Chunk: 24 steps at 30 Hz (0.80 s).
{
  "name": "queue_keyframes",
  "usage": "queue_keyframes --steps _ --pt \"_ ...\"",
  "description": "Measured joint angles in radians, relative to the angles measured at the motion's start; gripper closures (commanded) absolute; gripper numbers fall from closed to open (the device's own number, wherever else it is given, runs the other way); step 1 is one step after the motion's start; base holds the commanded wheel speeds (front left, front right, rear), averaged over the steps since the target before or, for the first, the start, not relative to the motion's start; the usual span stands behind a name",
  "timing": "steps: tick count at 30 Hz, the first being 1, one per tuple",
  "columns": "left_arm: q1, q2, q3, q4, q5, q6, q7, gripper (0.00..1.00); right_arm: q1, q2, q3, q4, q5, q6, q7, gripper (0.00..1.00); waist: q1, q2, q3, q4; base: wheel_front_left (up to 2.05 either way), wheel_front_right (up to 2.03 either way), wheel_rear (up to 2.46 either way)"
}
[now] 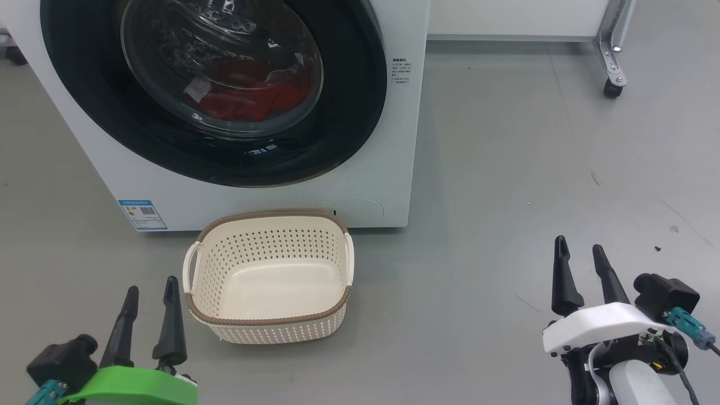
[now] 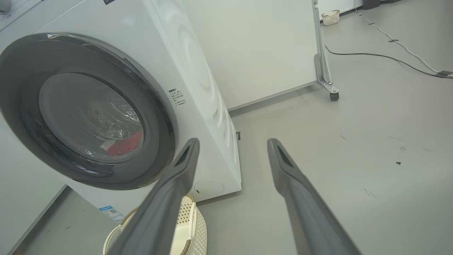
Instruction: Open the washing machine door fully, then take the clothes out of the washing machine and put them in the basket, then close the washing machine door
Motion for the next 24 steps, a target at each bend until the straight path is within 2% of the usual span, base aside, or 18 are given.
queue_keyframes --steps 14,24 --pt "0.003 0.005 -0.065 0.000 0.244 0.000 -0.037 0.00 -0.001 -0.004 0.056 0.045 -0.186 -0.042 -0.036 0.00 0.0000 0.0000 0.005 -0.004 0.00 0.00 0.00" --pt "0.022 0.003 -0.077 0.030 0.328 0.005 -0.067 0.00 -0.011 -0.006 0.080 0.078 -0.286 -0.068 -0.067 0.00 0.0000 0.0000 0.007 -0.007 0.00 0.00 0.00"
